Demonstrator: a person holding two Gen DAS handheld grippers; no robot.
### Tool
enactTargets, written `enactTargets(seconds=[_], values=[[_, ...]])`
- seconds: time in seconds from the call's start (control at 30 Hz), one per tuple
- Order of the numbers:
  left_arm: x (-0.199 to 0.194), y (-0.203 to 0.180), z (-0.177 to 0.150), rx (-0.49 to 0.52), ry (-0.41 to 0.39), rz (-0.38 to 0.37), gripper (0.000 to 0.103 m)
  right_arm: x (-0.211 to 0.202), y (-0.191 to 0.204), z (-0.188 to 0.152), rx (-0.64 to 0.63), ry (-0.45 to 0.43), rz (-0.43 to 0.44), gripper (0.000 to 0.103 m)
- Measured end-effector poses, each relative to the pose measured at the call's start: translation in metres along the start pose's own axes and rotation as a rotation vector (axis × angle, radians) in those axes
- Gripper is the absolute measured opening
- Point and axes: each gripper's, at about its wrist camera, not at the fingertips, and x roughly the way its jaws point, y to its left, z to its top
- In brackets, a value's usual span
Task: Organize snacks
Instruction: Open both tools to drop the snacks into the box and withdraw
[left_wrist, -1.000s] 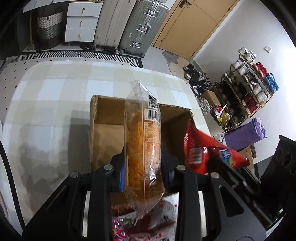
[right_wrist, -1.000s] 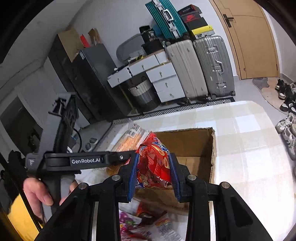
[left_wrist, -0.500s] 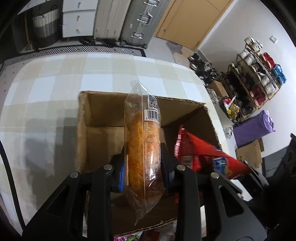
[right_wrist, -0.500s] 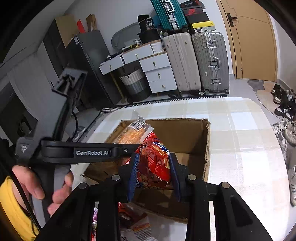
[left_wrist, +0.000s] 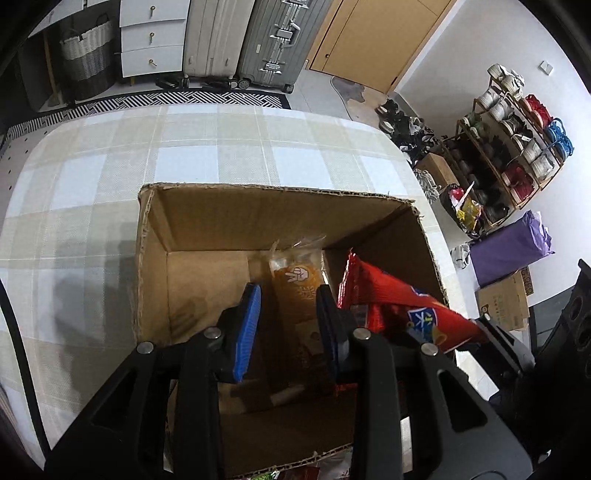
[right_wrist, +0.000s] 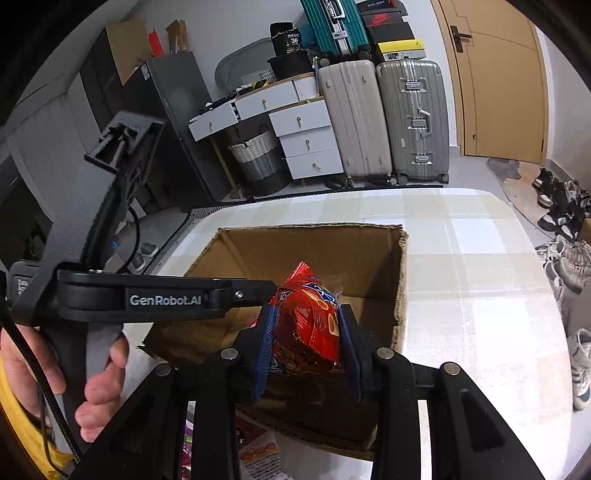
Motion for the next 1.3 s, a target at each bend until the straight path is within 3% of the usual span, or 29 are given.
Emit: enactTargets(seconds=[0.23, 0.37, 0.5, 0.67, 0.87, 0.97, 1.3], values=[[-0.012, 0.007, -0.009, -0.016, -0.012, 0.006, 0.028, 0.000, -0.003, 0.002, 0.004, 0.009, -0.040, 0.034], [-0.020, 0.006, -0.015, -0.016, -0.018, 0.014, 0.041, -0.008, -0.004, 0.003, 0.008, -0.008, -0.046, 0.034], [-0.038, 0.006, -0.023, -0.026, -0.049, 0.022, 0.061, -0.022, -0.001, 0.005, 0.010, -0.030, -0.037, 0.036], [-0.069, 0.004, -0.040, -0.047, -0.093, 0.043, 0.066, -0.057, 0.006, 0.003, 0.005, -0.092, -0.022, 0.046], [-0.120, -0.005, -0.073, -0.051, -0.161, 0.036, 0.072, -0.113, 0.021, -0.012, -0.004, -0.176, 0.010, 0.049], [-0.152, -0.014, -0.094, -0.061, -0.220, 0.069, 0.080, -0.139, 0.031, -0.024, -0.015, -0.204, 0.022, 0.049], [-0.248, -0.052, -0.176, -0.011, -0.364, 0.107, 0.082, -0.212, 0.059, -0.067, -0.021, -0.251, 0.036, 0.050]])
